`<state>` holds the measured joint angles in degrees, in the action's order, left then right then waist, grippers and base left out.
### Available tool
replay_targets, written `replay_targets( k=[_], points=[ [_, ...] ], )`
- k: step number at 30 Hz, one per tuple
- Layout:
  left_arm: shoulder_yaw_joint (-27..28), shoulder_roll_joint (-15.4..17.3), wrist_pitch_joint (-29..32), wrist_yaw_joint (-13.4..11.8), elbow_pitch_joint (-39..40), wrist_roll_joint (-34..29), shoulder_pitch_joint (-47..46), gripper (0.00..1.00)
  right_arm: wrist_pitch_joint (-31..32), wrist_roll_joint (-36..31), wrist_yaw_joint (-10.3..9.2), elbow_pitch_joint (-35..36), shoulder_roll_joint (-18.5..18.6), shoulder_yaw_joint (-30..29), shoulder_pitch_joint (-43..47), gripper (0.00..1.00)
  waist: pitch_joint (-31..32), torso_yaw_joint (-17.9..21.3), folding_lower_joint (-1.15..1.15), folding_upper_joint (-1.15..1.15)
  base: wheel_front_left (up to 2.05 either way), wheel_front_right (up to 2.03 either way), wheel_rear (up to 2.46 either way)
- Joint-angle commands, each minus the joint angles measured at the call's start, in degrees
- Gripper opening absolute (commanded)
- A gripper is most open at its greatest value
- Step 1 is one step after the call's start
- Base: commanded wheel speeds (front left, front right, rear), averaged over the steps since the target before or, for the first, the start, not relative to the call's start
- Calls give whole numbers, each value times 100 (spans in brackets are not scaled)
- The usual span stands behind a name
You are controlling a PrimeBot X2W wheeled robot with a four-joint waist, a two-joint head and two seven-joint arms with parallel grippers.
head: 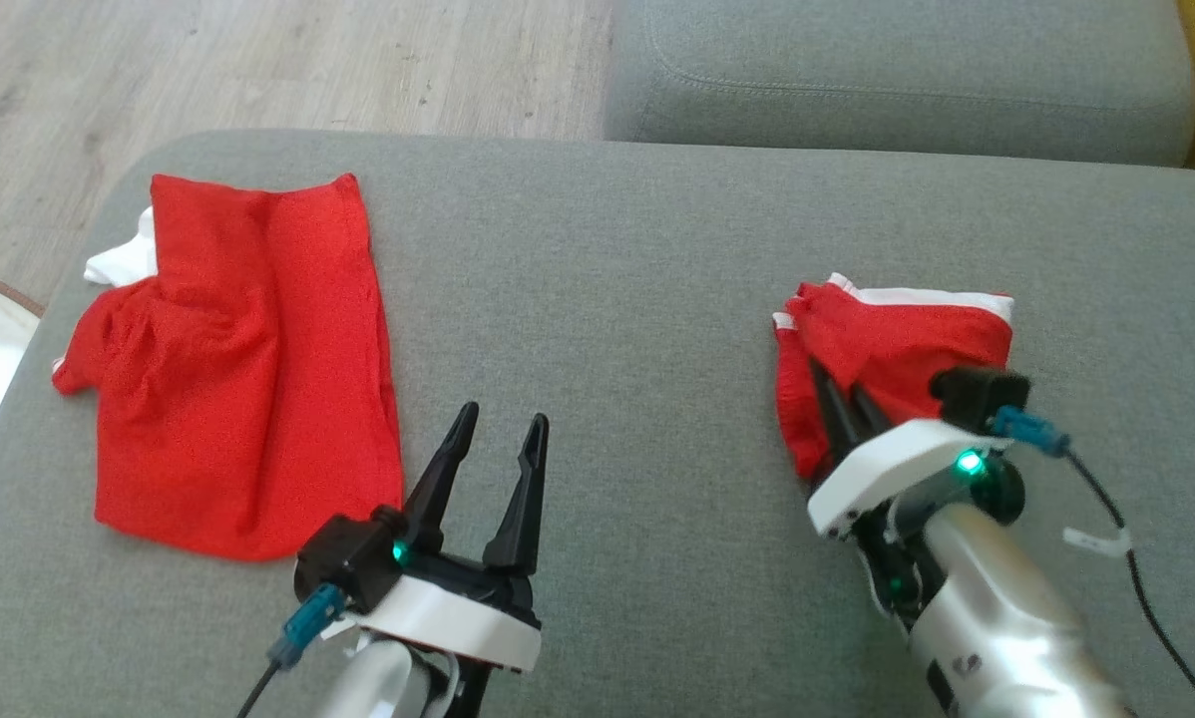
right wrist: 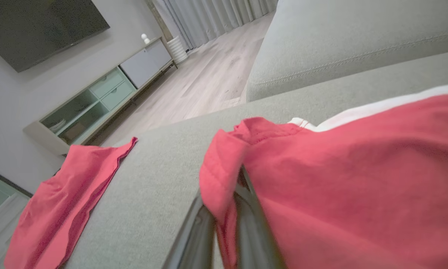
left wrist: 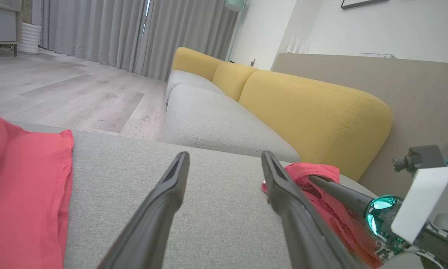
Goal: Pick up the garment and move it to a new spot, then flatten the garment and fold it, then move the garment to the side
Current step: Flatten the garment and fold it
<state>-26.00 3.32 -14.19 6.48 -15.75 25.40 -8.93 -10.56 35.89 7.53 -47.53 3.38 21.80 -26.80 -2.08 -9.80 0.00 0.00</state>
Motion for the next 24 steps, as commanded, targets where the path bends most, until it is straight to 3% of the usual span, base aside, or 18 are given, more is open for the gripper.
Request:
replay_targets(
  k=[1,5,6,7,12,16,21,24],
  points=[
    [140,55,-8,-39,221,26,-114,100,4,25,-4,58,-18,243,-57,0,-11,-5,0,0,0,0,0],
    [114,56,-2,-57,227,35,-111,100,114,-55,-4,-202,64,625,-49,0,-24,16,0,0,0,0,0],
    [107,55,-2,-60,226,39,-112,100,111,-131,-4,-284,103,719,-63,43,-22,26,0,0,0,0,0],
    [102,54,-2,-65,225,43,-114,100,118,-184,-4,-360,115,807,-75,100,-19,40,0,0,0,0,0],
    [130,71,-11,-101,241,80,-84,100,56,-607,-4,-513,175,1378,-169,100,26,192,0,0,0,0,0],
    [156,93,-20,-116,266,86,-92,100,-161,-729,-4,-437,223,1401,-226,100,72,334,0,0,0,0,0],
    [258,102,-49,-166,402,68,-124,100,-425,-1035,-4,60,489,689,-228,100,151,626,0,0,0,0,0],
    [305,105,-62,-178,477,37,-133,100,-439,-1654,-4,844,673,-187,-3,100,168,808,0,0,0,0,0]
  ],
)
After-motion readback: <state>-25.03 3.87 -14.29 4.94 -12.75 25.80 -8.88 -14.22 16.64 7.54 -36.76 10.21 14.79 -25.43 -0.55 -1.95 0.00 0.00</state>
